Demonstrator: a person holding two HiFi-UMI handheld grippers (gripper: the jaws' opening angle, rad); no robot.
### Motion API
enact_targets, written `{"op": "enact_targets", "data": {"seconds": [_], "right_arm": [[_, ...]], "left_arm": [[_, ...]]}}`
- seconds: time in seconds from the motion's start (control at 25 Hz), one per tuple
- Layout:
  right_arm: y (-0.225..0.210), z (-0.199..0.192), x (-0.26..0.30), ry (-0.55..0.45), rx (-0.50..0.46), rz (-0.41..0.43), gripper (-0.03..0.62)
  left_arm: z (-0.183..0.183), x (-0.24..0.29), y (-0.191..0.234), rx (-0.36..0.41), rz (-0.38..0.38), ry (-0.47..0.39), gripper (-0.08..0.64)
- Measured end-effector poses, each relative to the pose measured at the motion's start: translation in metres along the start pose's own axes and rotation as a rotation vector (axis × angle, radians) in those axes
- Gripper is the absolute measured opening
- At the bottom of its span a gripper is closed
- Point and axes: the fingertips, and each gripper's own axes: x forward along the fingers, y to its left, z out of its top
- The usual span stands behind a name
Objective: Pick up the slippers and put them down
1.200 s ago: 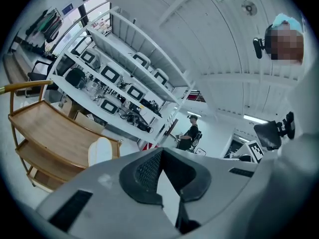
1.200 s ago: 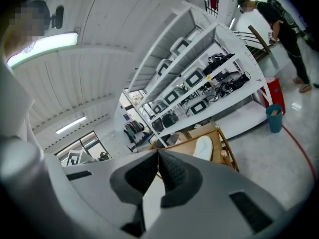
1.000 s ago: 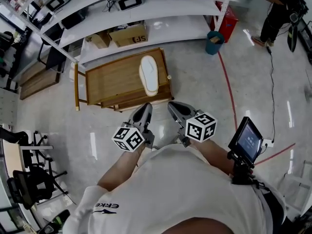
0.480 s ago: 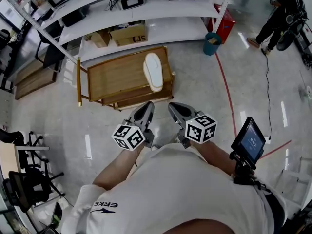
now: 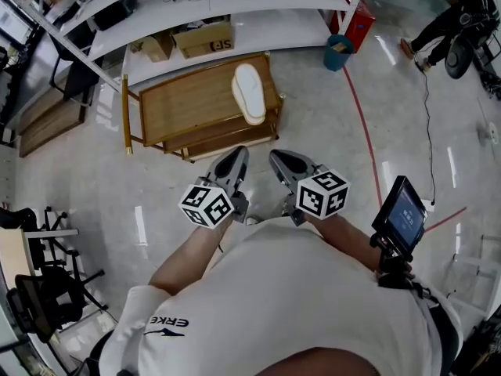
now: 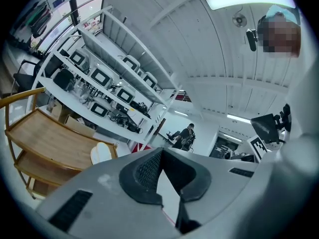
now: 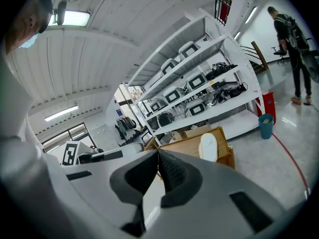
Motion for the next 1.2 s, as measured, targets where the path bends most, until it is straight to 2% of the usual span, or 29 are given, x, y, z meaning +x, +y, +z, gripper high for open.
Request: {"op": "enact_targets", "data": {"seconds": [0.64, 1.2], "right_arm": [[-0.001, -0.010, -0.003, -0.030, 0.012, -0.065, 0.006], [-0.014, -0.006, -0.002, -0.025, 0.008, -0.066, 0.006]], "left_arm": [[-0.017, -0.006, 0.004, -0.002, -0.034, 0.036, 0.003], [-0.020, 0.008, 0.008, -0.018, -0.019, 0.039, 0.005]]}}
